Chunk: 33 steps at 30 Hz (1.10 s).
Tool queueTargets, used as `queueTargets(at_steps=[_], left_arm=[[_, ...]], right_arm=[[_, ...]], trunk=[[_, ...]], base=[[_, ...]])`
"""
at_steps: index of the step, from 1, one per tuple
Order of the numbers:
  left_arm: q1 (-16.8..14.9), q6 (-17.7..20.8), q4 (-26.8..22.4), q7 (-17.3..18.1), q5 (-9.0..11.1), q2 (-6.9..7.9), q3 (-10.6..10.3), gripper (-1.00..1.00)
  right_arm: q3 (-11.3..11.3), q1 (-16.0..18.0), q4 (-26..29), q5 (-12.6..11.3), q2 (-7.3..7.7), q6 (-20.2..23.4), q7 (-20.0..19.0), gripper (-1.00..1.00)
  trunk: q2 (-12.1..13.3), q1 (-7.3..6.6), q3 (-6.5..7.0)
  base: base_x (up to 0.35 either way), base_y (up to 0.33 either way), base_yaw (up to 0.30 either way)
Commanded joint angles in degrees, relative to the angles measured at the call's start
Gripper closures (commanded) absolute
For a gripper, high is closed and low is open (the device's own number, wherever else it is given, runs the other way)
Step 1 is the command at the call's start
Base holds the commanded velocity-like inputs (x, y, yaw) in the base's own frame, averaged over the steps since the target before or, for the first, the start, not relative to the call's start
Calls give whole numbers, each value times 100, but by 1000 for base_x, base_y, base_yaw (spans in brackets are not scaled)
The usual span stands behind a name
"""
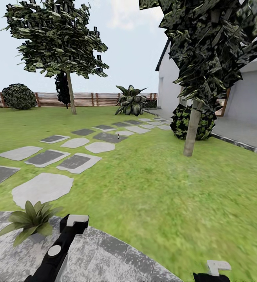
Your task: Pick up the pesticide atomizer in the garden and spray insectifuge to fully cover both potted plants in the garden.
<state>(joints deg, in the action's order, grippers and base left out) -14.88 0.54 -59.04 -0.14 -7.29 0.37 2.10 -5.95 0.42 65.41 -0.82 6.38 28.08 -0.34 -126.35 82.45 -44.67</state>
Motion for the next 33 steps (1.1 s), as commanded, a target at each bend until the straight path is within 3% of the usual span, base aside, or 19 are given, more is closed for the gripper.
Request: queueTargets(at_steps=[1,7,15,27,33], left_arm=[[-43,3,-17,1,-61,-1,3,-100],[-112,1,-80,20,-62,-12,-6,-100],[-229,12,-430,26,-66,-22,-34,-100],[-235,15,-459,31,-69,-11,-41,-100],[-235,17,-459,31,-63,-11,-35,-100]], right_arm=[[-92,2,8,-59,1,36,-6,-100],[-251,4,25,-313,-5,47,-2,-100],[-228,2,41,-325,-20,64,9,-100],[-230,2,42,-322,-14,66,14,-100],[-231,2,42,-322,-14,66,16,-100]], trunk=[[-4,0,-7],[-44,22,-25],[-44,22,-25],[-84,44,-43],[-325,175,-150]], base=[[0,0,0],[0,0,0],[0,0,0],[0,0,0],[0,0,0]])
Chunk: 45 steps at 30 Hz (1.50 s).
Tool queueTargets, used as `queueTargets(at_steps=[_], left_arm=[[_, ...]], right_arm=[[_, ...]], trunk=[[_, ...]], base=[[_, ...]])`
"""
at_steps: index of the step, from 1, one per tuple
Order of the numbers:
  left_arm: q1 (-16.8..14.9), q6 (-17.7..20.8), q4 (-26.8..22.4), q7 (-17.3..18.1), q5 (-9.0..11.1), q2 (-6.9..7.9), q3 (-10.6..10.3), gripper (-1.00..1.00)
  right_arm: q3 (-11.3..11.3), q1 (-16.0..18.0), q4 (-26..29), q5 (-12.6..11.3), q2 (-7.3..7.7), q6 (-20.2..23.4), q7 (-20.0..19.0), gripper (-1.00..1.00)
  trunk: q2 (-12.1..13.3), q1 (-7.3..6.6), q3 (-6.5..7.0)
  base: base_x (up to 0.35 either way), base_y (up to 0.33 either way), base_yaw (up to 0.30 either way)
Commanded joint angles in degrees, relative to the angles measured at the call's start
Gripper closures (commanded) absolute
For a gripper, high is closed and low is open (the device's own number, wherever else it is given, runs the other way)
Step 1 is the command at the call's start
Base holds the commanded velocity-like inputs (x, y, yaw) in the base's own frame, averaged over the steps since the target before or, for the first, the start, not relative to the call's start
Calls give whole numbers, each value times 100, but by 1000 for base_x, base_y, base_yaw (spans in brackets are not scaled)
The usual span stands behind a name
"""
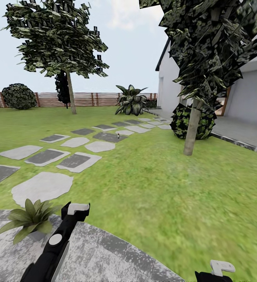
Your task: Pick up the pesticide atomizer in the garden and spray insectifuge to fully cover both potted plants in the garden.
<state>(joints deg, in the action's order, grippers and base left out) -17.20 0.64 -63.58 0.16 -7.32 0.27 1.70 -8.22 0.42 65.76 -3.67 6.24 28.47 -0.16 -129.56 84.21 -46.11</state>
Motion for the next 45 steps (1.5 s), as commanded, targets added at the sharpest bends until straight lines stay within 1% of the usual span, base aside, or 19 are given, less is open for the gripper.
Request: queueTargets(at_steps=[1,13,25,27,30,32,45], left_arm=[[-2,7,-5,2,-60,-1,5,-100],[-2,7,4,10,-44,-10,-3,-100],[-2,11,2,5,-51,-23,-10,-100],[-2,33,3,3,-46,-26,-7,-100],[-2,278,-3,2,-48,-27,-4,-100],[-2,355,-4,2,-48,-27,-3,-100],[-2,393,-14,2,-42,-35,-6,-100]], right_arm=[[-4,2,7,-37,0,27,-2,-100],[-5,2,7,-25,0,29,-1,-100],[0,2,11,-20,0,34,-1,-100],[-7,2,14,-20,0,39,-1,-100],[-26,2,16,-20,0,44,-1,-100],[-29,2,16,-20,0,44,-1,-100],[-39,2,16,-11,0,45,0,-100]], trunk=[[-44,22,-24],[-526,285,-240],[-526,285,-240],[-526,285,-240],[-526,285,-240],[-526,285,-240],[-526,285,-240]], base=[[0,0,0],[0,0,0],[30,0,0],[252,0,0],[315,0,0],[332,0,0],[337,0,0]])
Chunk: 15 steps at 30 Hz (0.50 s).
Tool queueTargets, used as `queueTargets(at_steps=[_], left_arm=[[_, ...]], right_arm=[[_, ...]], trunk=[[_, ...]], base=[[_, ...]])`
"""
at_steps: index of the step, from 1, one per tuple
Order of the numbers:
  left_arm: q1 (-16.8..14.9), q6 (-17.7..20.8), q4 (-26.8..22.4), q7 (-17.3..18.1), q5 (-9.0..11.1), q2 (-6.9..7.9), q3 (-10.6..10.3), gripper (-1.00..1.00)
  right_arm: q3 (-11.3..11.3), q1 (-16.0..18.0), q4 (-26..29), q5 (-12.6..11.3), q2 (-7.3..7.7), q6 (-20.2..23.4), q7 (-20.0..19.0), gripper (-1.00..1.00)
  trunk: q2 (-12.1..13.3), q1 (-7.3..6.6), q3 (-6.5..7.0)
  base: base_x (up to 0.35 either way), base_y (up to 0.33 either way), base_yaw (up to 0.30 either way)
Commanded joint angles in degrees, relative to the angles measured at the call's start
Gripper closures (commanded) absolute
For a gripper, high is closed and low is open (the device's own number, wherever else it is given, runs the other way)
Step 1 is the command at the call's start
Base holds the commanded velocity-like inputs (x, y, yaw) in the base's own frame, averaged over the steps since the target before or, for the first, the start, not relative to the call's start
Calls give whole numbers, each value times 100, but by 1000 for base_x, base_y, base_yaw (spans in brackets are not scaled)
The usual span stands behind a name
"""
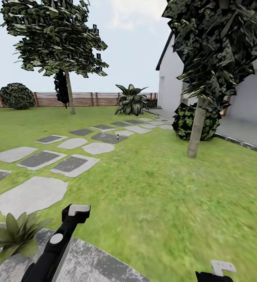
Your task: Pick up the pesticide atomizer in the garden and spray insectifuge to fully cover both potted plants in the garden.
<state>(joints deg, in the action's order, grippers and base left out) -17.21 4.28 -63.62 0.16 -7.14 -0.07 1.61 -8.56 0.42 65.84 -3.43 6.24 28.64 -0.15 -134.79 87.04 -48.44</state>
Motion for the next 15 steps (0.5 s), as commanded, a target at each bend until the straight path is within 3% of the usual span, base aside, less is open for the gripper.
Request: queueTargets(at_steps=[1,15], left_arm=[[-2,29,-10,2,-59,-1,4,-100],[-2,37,-13,2,-55,-2,-1,-100]], right_arm=[[-5,2,8,-35,2,28,0,-100],[1,4,9,-19,1,28,5,-100]], trunk=[[-3,2,-6],[-3,2,-6]], base=[[338,0,0],[338,0,0]])
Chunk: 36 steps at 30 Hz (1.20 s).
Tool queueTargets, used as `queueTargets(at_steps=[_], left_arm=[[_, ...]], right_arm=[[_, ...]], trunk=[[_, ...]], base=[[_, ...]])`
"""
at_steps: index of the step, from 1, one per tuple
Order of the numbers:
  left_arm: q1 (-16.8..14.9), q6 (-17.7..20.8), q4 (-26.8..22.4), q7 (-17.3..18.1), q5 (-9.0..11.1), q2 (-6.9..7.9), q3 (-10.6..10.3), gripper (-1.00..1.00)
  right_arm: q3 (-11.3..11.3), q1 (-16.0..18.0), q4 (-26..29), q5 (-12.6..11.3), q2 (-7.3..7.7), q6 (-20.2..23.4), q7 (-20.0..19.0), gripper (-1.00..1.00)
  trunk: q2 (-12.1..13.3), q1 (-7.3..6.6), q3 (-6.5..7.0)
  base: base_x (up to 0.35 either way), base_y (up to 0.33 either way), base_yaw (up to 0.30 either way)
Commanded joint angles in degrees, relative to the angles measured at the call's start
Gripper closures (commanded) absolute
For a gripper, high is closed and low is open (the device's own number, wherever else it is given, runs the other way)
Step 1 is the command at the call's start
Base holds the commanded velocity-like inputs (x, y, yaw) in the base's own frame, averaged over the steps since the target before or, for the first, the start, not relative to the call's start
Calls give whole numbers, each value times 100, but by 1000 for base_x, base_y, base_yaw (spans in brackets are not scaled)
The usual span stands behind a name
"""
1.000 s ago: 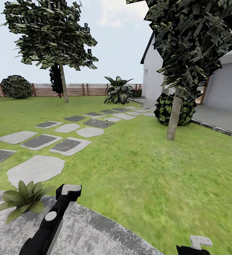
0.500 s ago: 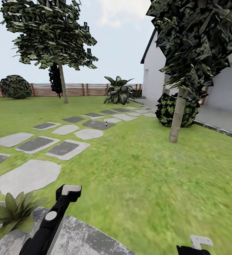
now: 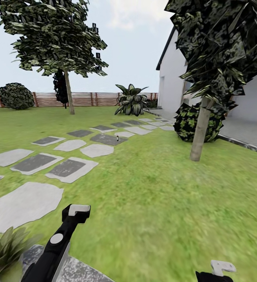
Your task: Pick up the pesticide atomizer in the garden and spray insectifuge to fully cover both potted plants in the garden.
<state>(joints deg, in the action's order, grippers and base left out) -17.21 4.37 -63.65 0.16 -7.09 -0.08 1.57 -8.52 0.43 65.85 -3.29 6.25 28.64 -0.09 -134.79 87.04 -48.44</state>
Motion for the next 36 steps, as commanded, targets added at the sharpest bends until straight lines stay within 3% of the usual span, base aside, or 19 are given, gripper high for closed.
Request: queueTargets(at_steps=[1,11,17,21,31,36], left_arm=[[-2,29,-9,2,-61,-1,3,-100],[-2,33,6,41,-59,6,18,-100],[-2,32,10,617,-24,24,53,-100],[-2,30,11,1012,150,39,61,-100],[-2,20,11,1100,243,49,88,-100],[-2,20,11,1100,236,87,409,-100]], right_arm=[[0,2,7,-33,0,28,-1,-100],[3,1,7,-23,2,19,0,-100],[22,1,6,-31,0,19,-4,-100],[31,1,6,-32,-1,19,-8,-100],[34,1,6,-32,-1,19,-9,-100],[27,1,6,-32,-1,19,-9,-100]], trunk=[[-3,2,-6],[-3,2,-6],[-3,2,-6],[-3,2,-6],[-3,2,-6],[-3,2,-6]], base=[[338,0,0],[338,0,0],[339,0,0],[339,0,0],[339,0,0],[339,0,0]])
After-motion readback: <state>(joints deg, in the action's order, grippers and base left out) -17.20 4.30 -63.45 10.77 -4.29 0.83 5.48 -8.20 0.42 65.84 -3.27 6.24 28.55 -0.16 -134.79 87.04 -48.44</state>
